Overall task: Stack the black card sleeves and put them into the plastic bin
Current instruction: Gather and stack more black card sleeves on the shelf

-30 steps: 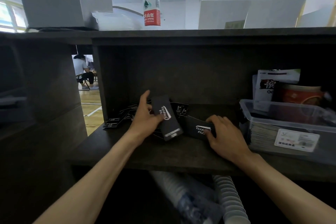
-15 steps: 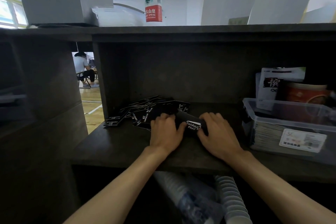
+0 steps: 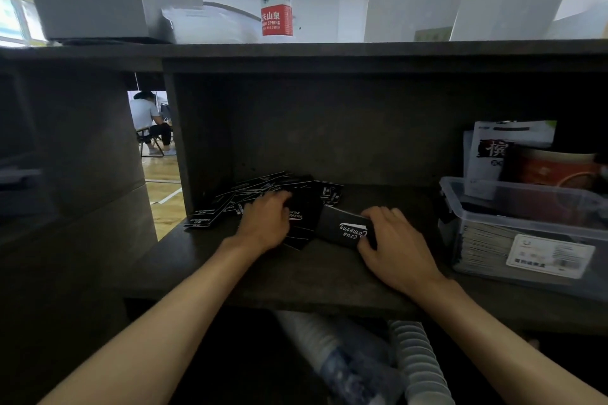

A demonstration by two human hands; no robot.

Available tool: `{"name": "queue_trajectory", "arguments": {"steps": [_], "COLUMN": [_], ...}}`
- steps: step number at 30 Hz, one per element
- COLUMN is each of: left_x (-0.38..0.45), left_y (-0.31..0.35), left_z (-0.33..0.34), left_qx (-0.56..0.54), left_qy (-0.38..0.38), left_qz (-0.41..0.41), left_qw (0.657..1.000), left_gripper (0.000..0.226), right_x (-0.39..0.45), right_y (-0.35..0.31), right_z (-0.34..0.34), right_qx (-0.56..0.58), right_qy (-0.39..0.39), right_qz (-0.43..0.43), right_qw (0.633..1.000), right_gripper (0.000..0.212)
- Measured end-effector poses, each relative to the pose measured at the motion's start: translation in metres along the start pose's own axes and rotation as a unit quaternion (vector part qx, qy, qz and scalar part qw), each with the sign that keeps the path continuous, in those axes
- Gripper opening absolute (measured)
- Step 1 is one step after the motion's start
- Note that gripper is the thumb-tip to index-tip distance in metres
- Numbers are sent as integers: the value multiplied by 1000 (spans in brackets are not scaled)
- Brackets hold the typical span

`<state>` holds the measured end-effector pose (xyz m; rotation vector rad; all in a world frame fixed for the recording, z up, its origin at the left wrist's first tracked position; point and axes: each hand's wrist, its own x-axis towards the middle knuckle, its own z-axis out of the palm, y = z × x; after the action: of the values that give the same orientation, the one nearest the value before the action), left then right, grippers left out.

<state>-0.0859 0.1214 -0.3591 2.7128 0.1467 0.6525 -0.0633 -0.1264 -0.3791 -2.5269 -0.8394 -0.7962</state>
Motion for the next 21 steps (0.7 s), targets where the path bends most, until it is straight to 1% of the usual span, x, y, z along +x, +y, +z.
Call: {"name": "queue_trajectory", "arguments": {"steps": [2,3,5,7,11,13,15,16,17,19,20,21], "left_x": [4,4,4,7,19,23,24,22,20,16,12,10], "left_y": [-14,-18,-23,-24,-21,-19,-16,-14,-15,-16,-16,-15], "left_z": [-2,-2,-3,-6,-14,-20,-26,-29,-31,-35,-38,-41], "left_qx": [70,94,124,123,122,133,143,147,135,42,-20,-68], "left_qy": [-95,-114,-95,-88,-166,-178,-167,-146,-115,-42,-16,1], "left_qz": [-11,-7,5,2,1,-1,-9,-8,-4,6,9,12], "left_qw": [993,989,988,988,978,975,976,978,984,998,1000,998], "left_gripper": [48,47,43,48,59,62,62,56,44,13,5,12], "right_x": [0,0,0,0,1,0,0,0,0,0,0,0], "right_y": [-1,-1,-1,-1,-2,-2,-2,-3,-3,-4,-4,-5], "right_z": [0,1,1,1,0,0,-1,-1,-1,-2,-2,-2], "right_qx": [-3,-4,-7,-9,-13,-9,-9,-9,-10,-9,-8,-8], "right_qy": [2,3,8,10,4,4,4,2,0,-2,-1,-1], "right_qz": [5,6,8,12,14,16,17,19,21,24,23,23], "right_qw": [1000,1000,1000,1000,1000,1000,1000,1000,1000,1000,1000,1000], "right_gripper": [32,31,30,29,30,30,30,31,32,33,33,32]}}
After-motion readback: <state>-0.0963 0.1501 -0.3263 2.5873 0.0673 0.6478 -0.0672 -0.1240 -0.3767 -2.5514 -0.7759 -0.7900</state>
